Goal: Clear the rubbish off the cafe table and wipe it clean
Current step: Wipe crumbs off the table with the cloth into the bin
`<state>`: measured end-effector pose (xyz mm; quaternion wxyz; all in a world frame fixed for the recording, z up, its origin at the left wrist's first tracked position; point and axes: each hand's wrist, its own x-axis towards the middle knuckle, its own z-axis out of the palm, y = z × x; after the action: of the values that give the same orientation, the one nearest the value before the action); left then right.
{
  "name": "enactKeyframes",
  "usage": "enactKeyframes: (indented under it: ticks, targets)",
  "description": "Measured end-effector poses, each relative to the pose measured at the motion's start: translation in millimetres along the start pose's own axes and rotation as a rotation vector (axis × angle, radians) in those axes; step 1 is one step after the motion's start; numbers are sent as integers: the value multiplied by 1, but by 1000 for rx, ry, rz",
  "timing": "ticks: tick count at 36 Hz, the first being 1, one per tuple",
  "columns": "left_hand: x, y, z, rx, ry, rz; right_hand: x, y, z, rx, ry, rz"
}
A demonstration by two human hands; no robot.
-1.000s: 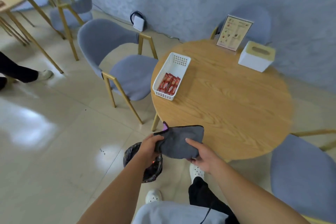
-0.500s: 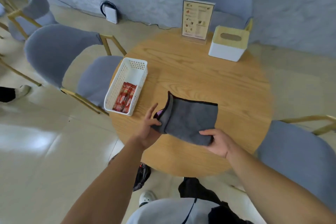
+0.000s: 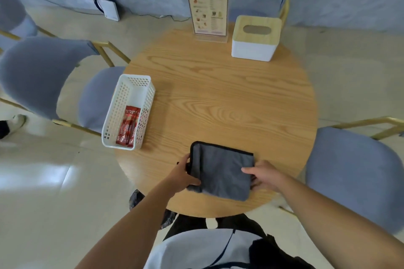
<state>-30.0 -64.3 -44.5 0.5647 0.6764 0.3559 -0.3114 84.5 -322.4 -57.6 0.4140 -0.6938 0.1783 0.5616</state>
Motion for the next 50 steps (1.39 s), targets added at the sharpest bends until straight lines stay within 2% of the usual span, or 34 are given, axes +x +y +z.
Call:
enactKeyframes:
  ticks: [3,6,10,14,19,22,27,31,32,34,37,39,40,41,42,45,46,50]
  targets:
    - [6,3,-9,143,-60,29,-1,0,7,15,91,-82]
    - [8,4,-23,118,-145,10,-11,4,4,78,164,-130]
    - [12,2,-30,-1,-214,-34,-20,20,-2,200,197,-66]
    - [15,0,-23,-51,-237,-13,-19,34,3,312,138,2]
    - [12,-17,-20,-13,-216,14,-20,50,24,-17,103,-29]
    - [14,-22,-26,52,-238,8,-22,51,19,-108,125,-35]
    - [11,-27,-32,94,-83,37,-30,43,4,-226,173,-51]
    - [9,-13,-20,303,179,196,-37,29,6,-563,96,36]
    - [8,-9,-14,369,249,272,-40,25,8,-693,135,78]
    - [7,-5,-1,516,314,438,-45,19,11,-903,320,106]
    - [8,-3,21,812,291,678,-46,10,22,-938,604,-102]
    - [13,-6,33,1025,194,803,-40,5,31,-848,717,-440]
    - [15,-8,38,1129,128,826,-38,4,36,-806,720,-586]
    - [18,-12,41,1215,67,829,-35,1,39,-792,677,-652]
    - [24,-16,41,1278,22,817,-31,1,41,-797,586,-627]
    - [39,-24,28,1387,-38,738,-19,4,45,-904,266,-271]
    - [43,-26,24,1418,-54,738,-14,8,45,-926,222,-203]
    - [53,-20,19,1501,-113,712,-2,-1,42,-879,221,-112]
